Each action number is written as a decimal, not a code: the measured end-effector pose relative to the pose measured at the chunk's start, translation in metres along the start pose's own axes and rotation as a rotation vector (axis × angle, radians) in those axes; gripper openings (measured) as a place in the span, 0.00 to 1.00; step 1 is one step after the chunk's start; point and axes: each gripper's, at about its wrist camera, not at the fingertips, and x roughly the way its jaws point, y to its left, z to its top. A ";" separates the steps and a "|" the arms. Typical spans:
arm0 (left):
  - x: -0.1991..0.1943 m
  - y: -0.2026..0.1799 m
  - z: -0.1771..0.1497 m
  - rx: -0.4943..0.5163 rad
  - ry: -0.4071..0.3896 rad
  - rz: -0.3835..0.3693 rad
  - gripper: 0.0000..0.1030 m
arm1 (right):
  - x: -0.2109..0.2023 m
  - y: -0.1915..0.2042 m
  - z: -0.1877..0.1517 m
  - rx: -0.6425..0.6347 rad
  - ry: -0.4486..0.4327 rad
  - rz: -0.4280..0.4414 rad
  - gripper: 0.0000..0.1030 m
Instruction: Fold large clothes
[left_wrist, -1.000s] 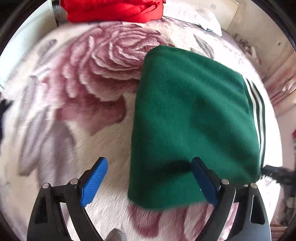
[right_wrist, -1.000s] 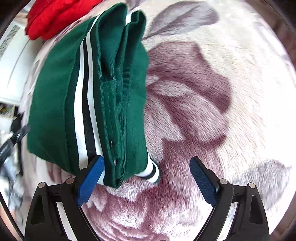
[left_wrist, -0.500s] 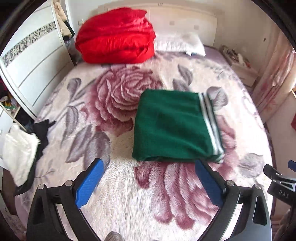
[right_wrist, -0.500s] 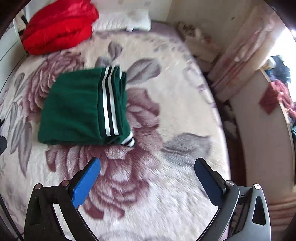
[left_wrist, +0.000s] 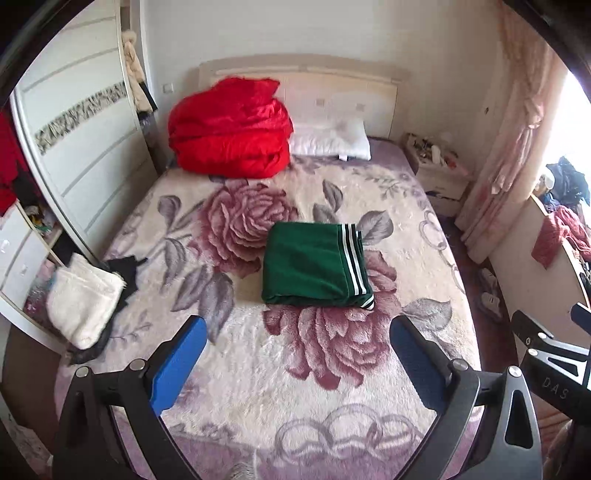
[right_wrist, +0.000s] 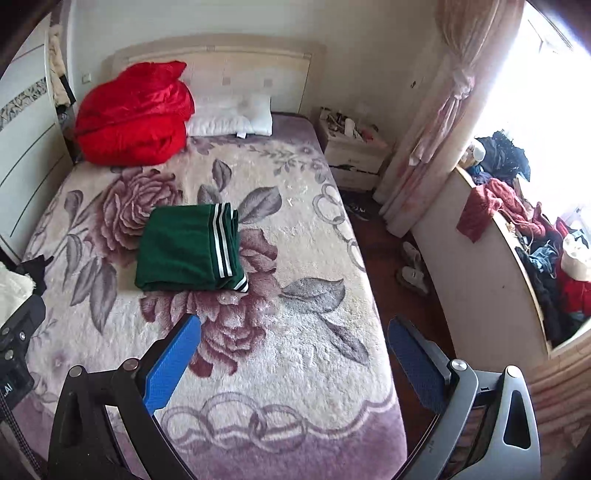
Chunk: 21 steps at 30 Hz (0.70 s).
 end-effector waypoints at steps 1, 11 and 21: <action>-0.014 0.000 -0.002 -0.001 -0.011 0.000 0.98 | -0.016 -0.006 0.001 0.003 -0.008 0.003 0.99; -0.123 0.000 -0.026 -0.002 -0.104 0.024 0.98 | -0.147 -0.049 -0.021 -0.001 -0.125 0.039 1.00; -0.160 0.002 -0.040 -0.009 -0.144 0.041 0.98 | -0.215 -0.066 -0.045 -0.004 -0.199 0.056 1.00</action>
